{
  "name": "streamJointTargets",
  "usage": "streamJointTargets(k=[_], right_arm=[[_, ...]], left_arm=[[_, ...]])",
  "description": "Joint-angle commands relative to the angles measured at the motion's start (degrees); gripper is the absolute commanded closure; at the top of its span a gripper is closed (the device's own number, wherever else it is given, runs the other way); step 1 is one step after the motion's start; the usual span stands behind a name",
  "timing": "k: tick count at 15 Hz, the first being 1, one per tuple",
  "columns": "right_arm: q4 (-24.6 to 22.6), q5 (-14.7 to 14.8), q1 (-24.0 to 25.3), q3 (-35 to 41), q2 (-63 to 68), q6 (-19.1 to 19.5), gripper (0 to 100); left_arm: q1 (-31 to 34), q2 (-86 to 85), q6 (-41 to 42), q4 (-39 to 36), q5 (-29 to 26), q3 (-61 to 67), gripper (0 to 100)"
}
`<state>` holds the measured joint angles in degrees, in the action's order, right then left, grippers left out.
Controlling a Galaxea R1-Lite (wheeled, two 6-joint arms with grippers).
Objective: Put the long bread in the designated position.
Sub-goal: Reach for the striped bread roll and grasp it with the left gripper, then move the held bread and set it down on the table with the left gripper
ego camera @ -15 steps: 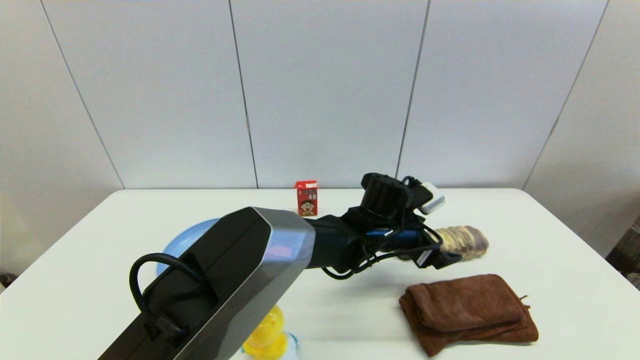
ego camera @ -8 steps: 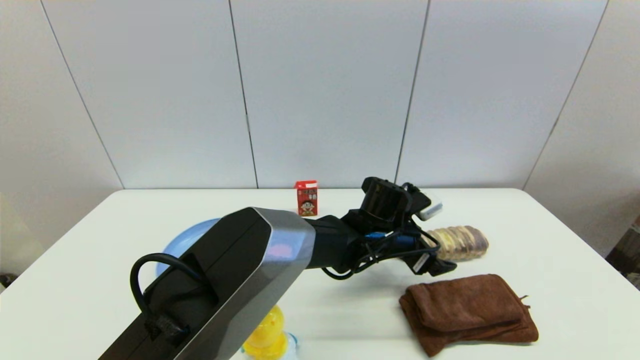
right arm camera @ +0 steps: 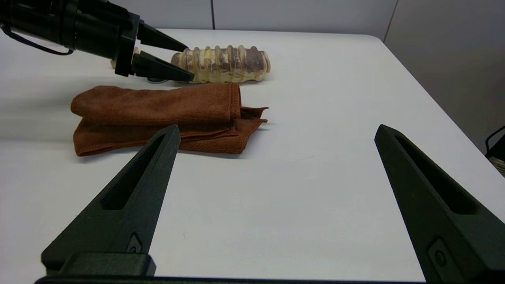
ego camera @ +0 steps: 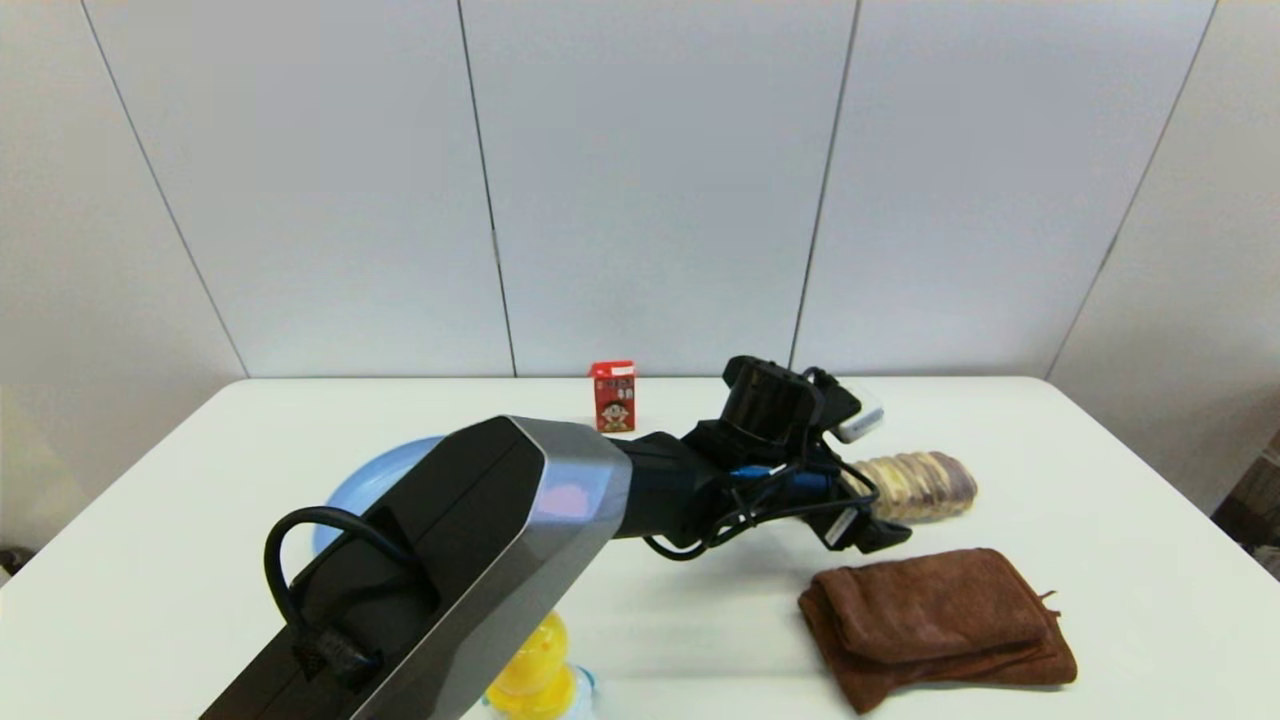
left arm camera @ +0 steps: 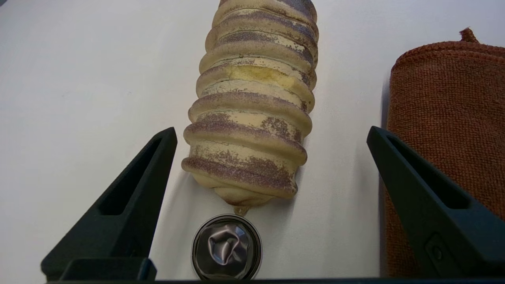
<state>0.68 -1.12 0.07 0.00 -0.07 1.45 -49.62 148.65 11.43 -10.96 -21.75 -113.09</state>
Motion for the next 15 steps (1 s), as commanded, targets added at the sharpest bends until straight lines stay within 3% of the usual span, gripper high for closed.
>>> streamJointTargets(k=[1,15], right_arm=[[0.0,0.0,0.0,0.0,0.1,0.0,0],[0.0,0.0,0.0,0.0,0.1,0.0,0]], left_arm=[[0.0,-0.1,0.0,0.0,-0.2,0.1,100],[0.1,-2.6,0.0,-0.2,-0.2,0.1,100]])
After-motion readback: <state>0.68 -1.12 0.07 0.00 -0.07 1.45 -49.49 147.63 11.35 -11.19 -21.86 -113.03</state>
